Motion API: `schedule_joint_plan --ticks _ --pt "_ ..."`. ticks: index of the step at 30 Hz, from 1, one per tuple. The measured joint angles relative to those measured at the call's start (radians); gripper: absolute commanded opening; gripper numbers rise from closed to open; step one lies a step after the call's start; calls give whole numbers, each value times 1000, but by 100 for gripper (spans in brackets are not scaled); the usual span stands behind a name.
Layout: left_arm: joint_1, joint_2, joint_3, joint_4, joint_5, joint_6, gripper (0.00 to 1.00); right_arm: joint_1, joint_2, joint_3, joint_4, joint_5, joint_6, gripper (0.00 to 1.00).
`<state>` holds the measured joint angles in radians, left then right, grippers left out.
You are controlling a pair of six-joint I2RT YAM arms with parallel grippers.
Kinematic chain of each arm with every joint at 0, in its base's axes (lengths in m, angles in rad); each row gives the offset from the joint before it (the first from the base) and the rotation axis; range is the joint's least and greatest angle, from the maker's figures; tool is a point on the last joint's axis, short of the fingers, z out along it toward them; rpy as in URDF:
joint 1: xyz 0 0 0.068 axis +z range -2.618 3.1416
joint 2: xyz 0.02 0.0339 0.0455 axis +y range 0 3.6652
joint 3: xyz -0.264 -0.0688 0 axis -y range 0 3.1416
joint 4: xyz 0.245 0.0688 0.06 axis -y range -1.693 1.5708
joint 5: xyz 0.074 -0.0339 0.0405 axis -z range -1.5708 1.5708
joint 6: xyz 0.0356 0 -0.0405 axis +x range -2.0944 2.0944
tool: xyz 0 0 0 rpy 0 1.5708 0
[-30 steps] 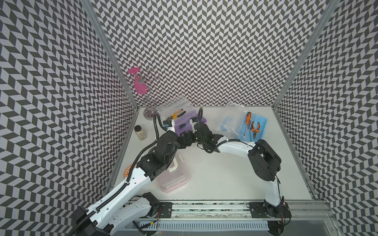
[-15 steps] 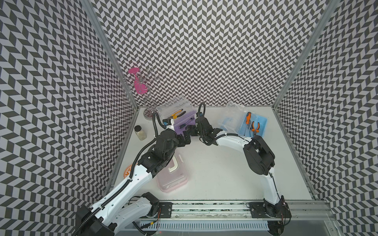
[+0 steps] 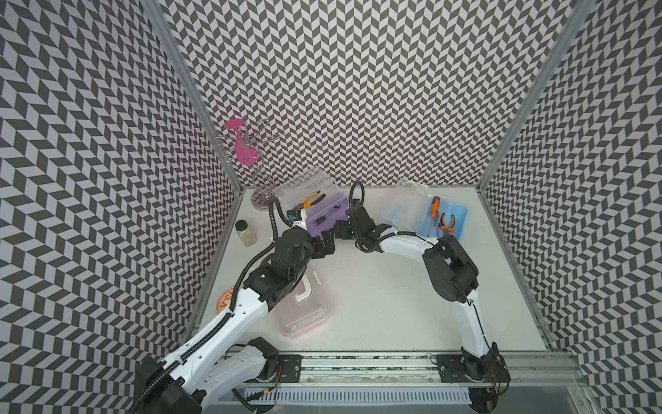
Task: Close toolboxes
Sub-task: Adjust the toolbox at the center of the board.
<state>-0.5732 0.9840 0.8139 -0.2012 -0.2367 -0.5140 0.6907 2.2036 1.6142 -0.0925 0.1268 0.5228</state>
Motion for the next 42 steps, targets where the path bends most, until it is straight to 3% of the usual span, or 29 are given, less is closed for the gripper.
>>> schedule_joint_plan --ticks 10,26,36,42 --pt "3 25 -3 15 18 0 100 -106 1 -12 3 -24 -3 79" --pt "5 71 -4 29 23 0 99 -251 -222 -373 135 -70 -15 80" --pt "5 116 -3 44 37 1 99 -277 -283 -450 73 -193 -49 82" --pt "5 137 2 50 46 2 99 -277 -294 -466 62 -263 -47 72"
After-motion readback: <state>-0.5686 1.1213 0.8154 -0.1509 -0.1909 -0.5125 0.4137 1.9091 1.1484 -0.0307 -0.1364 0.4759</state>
